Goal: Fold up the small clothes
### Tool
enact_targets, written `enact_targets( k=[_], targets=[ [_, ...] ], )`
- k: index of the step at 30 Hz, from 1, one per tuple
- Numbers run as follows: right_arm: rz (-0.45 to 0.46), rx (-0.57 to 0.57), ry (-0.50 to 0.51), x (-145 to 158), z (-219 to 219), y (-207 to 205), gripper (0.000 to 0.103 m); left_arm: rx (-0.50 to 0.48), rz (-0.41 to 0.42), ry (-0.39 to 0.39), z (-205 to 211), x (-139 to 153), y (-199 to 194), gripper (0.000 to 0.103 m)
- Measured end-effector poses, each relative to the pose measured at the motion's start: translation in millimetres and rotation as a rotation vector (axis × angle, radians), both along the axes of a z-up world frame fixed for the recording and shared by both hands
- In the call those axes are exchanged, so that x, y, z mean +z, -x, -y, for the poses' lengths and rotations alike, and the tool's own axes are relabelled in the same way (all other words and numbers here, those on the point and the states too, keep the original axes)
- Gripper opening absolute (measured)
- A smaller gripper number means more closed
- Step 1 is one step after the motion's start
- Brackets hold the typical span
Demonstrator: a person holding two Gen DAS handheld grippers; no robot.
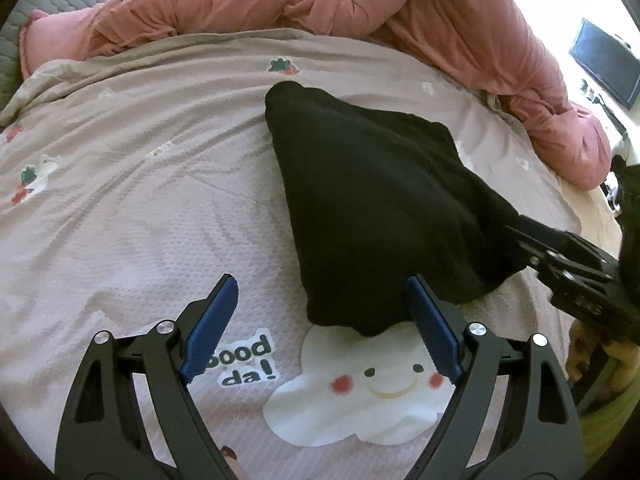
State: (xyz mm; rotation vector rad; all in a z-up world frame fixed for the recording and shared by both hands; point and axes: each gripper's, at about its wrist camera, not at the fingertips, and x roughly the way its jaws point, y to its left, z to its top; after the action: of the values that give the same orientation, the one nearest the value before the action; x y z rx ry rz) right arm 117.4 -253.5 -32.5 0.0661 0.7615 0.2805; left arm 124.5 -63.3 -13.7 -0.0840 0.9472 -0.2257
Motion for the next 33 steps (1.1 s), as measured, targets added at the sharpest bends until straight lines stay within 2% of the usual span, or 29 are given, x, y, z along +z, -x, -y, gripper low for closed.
enact_targets(
  k=[1, 3, 7, 10, 11, 18, 22, 28, 33],
  targets=[
    [0.015, -0.008, 0.004, 3, 0, 5, 0.07, 0.002, 0.002, 0.002, 0, 1, 1, 0.079],
    [0.031, -0.014, 0.006, 8, 1, 15, 0.081, 0.001, 0.01, 0.005, -1, 4, 5, 0.079],
    [0.089, -0.044, 0.031, 21, 2, 33, 0.09, -0.001, 0.037, -0.005, -2, 12, 14, 0.079],
    [0.128, -0.068, 0.022, 34, 2, 43, 0.096, 0.01, 0.07, 0.003, -6, 23, 22, 0.093],
    [0.136, -0.074, 0.021, 37, 2, 45, 0.097, 0.009, 0.08, 0.006, -7, 26, 25, 0.093],
    [0.184, -0.107, 0.028, 53, -3, 72, 0.098, 0.025, 0.148, -0.02, -11, 43, 48, 0.093],
    [0.212, -0.137, 0.035, 53, -10, 91, 0.098, 0.043, 0.167, -0.002, -21, 49, 65, 0.093],
    [0.244, -0.18, 0.079, 48, -19, 115, 0.098, 0.037, 0.167, -0.02, -29, 47, 88, 0.093],
    [0.197, -0.197, 0.075, 32, -24, 131, 0.098, 0.037, 0.139, -0.027, -37, 39, 107, 0.093]
  ],
)
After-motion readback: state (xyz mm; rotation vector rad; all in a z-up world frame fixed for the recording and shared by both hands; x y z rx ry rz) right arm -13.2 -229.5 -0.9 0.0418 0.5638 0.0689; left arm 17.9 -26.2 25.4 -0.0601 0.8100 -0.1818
